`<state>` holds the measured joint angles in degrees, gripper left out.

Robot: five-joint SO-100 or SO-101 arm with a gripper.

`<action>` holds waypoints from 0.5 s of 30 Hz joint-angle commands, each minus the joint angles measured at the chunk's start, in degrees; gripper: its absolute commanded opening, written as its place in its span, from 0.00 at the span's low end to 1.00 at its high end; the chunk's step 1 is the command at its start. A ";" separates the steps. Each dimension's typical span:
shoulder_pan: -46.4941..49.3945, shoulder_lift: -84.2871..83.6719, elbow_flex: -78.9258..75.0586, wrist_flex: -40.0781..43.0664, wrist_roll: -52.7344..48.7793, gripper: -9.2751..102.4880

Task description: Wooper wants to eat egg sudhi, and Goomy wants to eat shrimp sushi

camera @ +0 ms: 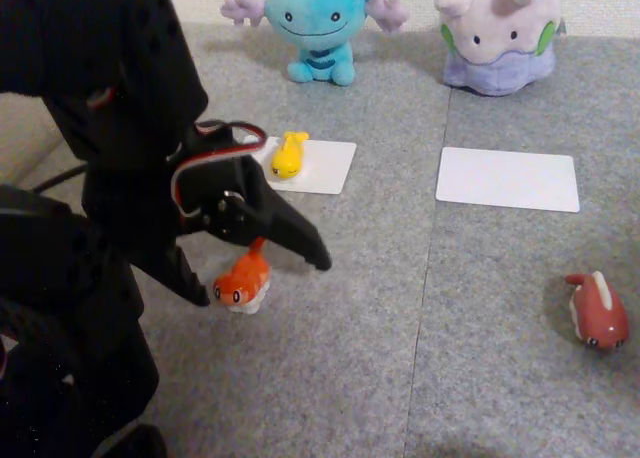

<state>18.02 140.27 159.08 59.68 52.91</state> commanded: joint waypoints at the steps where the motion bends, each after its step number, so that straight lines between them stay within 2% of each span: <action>1: -0.35 0.79 0.18 -1.76 0.26 0.39; 11: -0.35 0.79 0.53 -3.08 1.85 0.26; 15: -0.35 0.79 0.53 -3.16 2.02 0.23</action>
<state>18.02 140.36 159.79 57.13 54.67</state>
